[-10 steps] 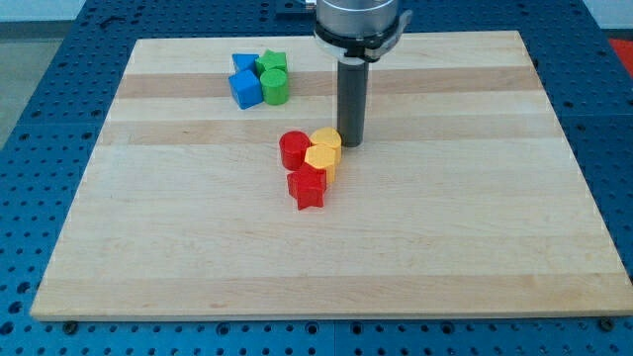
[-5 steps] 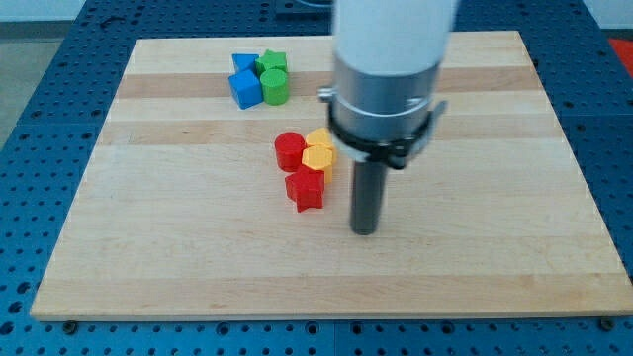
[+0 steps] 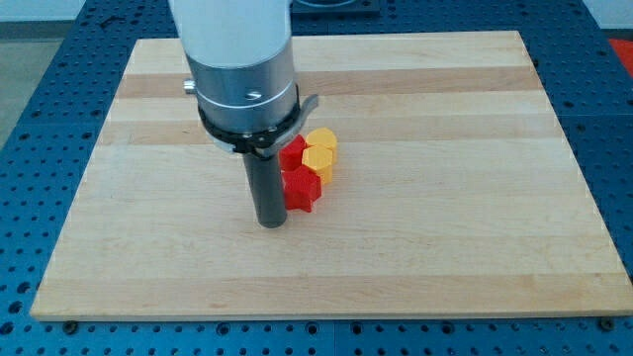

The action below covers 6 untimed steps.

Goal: Slide the red star up a bit

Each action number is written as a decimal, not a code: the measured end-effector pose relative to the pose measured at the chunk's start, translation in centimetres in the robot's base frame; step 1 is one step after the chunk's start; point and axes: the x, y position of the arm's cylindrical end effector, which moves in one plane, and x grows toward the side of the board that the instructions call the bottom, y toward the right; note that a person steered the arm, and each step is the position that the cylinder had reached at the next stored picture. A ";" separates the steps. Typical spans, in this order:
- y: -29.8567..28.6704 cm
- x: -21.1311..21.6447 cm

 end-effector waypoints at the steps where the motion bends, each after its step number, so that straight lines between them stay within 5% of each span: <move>1: -0.4 1.6; 2: 3.1 3.8; 4: 11.8 1.1; 6: 8.7 -1.2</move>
